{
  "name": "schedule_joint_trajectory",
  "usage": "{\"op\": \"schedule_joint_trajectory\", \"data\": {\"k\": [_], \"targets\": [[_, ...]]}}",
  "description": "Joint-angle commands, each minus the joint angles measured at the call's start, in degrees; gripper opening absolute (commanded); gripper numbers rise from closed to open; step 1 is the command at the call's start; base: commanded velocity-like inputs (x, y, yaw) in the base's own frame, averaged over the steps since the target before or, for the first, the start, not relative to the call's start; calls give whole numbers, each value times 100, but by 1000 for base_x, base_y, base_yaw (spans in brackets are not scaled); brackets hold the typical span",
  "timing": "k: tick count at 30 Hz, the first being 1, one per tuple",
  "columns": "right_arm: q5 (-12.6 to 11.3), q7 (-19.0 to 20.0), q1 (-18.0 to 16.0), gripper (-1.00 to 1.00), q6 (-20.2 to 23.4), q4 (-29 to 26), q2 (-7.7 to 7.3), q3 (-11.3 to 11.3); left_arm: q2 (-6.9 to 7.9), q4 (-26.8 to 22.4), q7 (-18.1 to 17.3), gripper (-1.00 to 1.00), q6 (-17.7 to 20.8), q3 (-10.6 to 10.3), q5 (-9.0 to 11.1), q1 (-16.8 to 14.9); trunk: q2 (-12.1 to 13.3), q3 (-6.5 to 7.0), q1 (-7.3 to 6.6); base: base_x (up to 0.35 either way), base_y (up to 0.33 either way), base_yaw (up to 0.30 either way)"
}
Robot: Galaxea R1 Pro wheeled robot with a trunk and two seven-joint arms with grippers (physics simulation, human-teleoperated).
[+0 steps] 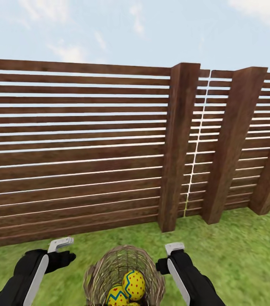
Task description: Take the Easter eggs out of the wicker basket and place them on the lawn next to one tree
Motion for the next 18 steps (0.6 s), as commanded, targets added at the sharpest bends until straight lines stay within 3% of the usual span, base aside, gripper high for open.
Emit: {"op": "schedule_joint_trajectory", "data": {"k": [1,8,18], "targets": [[-60,-55,-4,100,16,-6,-2,11,0,-4,29,100,24,2,44,-4,-45,-28,22,0,0,268],[-59,-55,-4,100,14,-6,-9,1,0,-4,33,100,22,0,46,-4,-325,-174,176,0,0,231],[-55,-55,-4,100,13,-14,-40,-15,-8,-4,34,100,22,-6,44,-3,-726,-357,395,0,0,35]]}}
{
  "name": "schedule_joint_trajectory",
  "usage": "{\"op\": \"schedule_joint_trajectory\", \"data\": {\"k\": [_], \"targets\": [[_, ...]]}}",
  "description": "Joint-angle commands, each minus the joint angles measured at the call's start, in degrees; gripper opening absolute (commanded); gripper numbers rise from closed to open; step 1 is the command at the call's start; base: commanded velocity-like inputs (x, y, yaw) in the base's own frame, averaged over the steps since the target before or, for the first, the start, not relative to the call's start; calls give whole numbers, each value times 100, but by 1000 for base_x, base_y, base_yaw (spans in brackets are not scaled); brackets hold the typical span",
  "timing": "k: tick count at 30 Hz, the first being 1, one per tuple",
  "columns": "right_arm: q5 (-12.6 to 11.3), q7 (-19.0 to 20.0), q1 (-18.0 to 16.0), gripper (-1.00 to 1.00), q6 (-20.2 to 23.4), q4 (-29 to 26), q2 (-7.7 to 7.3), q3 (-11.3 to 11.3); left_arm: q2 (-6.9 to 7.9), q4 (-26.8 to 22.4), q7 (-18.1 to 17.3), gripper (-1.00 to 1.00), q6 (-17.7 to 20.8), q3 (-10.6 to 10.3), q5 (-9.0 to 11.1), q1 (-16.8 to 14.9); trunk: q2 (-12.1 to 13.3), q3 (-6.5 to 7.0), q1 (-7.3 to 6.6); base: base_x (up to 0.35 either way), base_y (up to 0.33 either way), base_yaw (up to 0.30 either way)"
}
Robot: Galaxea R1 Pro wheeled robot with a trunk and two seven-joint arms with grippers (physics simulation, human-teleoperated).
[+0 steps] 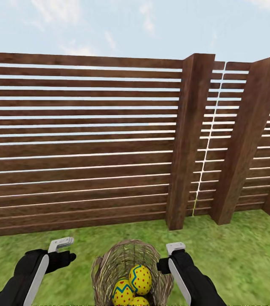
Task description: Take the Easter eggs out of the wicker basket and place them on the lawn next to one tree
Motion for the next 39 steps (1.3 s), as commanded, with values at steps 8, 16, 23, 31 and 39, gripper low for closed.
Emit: {"op": "schedule_joint_trajectory", "data": {"k": [8,16,23,31,39], "targets": [[-47,-56,-4,100,-7,2,-15,0,0,-4,28,100,25,2,49,-5,-325,-150,175,0,0,2],[-45,-59,-4,100,-10,2,-27,-6,8,-4,28,100,31,10,55,-7,-646,-294,351,0,0,0],[-45,-61,-4,100,-10,3,-56,0,43,-192,18,100,63,270,61,-68,-927,-420,505,0,0,0],[-45,-62,-4,100,-10,3,-60,2,216,-262,11,100,173,891,43,-541,-1248,-563,681,0,0,0],[-45,-64,-4,100,-10,3,-60,3,605,611,1,100,204,1100,39,-1160,-1568,-707,856,0,0,0]]}}
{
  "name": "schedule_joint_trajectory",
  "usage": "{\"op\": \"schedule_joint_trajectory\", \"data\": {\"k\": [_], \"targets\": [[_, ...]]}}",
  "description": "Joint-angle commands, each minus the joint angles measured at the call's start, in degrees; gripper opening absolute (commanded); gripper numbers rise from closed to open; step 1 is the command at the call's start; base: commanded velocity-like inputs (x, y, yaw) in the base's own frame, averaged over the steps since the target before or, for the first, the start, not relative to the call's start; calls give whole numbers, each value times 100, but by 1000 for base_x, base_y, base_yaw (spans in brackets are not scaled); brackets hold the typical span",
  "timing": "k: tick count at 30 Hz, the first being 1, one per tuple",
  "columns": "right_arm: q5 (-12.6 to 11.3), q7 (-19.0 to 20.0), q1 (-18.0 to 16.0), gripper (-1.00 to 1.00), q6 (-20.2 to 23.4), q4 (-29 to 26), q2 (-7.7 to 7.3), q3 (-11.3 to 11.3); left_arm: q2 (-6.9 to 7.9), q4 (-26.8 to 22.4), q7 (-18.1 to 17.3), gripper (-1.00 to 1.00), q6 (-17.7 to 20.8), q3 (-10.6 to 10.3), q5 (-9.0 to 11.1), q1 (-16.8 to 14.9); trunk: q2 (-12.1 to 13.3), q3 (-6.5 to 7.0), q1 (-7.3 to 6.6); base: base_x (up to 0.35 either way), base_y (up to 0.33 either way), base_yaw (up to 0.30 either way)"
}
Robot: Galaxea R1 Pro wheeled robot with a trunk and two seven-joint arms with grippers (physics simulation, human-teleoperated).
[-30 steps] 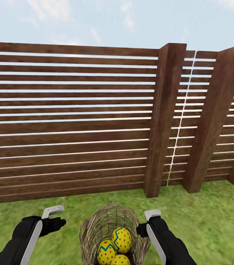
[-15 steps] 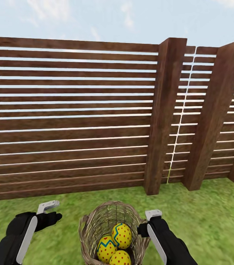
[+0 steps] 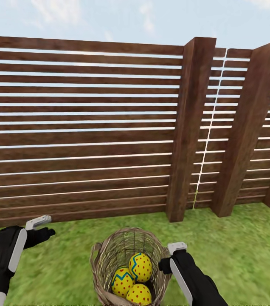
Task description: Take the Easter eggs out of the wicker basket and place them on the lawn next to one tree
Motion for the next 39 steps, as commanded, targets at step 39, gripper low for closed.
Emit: {"op": "schedule_joint_trajectory", "data": {"k": [39], "targets": [[-61,-56,-4,100,16,-5,-2,20,134,1627,19,100,-142,-109,54,-739,-165,-79,87,32,-23,0]]}}
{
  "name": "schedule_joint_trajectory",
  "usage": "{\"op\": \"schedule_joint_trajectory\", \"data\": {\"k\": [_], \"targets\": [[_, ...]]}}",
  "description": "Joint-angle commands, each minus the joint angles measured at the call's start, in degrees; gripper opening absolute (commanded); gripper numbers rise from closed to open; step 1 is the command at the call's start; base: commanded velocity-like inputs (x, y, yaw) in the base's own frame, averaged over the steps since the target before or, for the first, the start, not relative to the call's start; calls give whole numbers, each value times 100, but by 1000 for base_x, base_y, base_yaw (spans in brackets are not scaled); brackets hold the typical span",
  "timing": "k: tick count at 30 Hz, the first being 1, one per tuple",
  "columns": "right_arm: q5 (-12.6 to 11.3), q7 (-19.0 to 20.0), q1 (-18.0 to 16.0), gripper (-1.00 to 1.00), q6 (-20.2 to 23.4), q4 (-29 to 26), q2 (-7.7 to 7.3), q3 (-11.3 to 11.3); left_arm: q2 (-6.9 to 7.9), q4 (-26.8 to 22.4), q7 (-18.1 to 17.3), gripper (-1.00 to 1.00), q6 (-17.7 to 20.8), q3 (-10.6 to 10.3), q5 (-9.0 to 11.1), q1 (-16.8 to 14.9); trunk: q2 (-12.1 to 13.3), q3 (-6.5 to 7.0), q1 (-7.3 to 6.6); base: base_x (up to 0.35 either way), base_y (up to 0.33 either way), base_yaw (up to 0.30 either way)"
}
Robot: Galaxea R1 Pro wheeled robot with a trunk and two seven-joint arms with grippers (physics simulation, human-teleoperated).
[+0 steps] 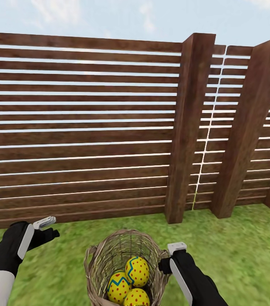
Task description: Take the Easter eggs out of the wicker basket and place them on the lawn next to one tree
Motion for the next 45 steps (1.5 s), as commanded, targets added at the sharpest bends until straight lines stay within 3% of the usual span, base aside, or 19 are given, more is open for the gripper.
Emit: {"op": "schedule_joint_trajectory", "data": {"k": [1,5,6,37,42,45], "targets": [[-64,-52,-4,100,16,-5,-2,12,0,-3,19,100,24,6,44,-3,-3,-6,-1,2,-2,0],[-68,-47,-4,100,16,2,-2,12,0,1,9,100,23,6,51,-3,-3,-6,-1,0,0,0],[-68,-47,-4,-100,16,3,-2,12,0,0,4,100,22,6,51,-3,-3,-6,-1,0,0,0],[-47,-55,-4,-100,-28,2,-2,13,-34,22,-4,100,69,23,60,-3,-3,-6,-1,0,0,0],[-34,-73,-4,-100,-28,-21,-2,-8,-128,355,-50,100,46,23,68,-3,-3,-6,-1,0,0,0],[-26,-86,-4,-100,-28,-30,-2,-13,-218,745,-398,100,17,28,119,-2,118,48,-67,0,0,0]]}}
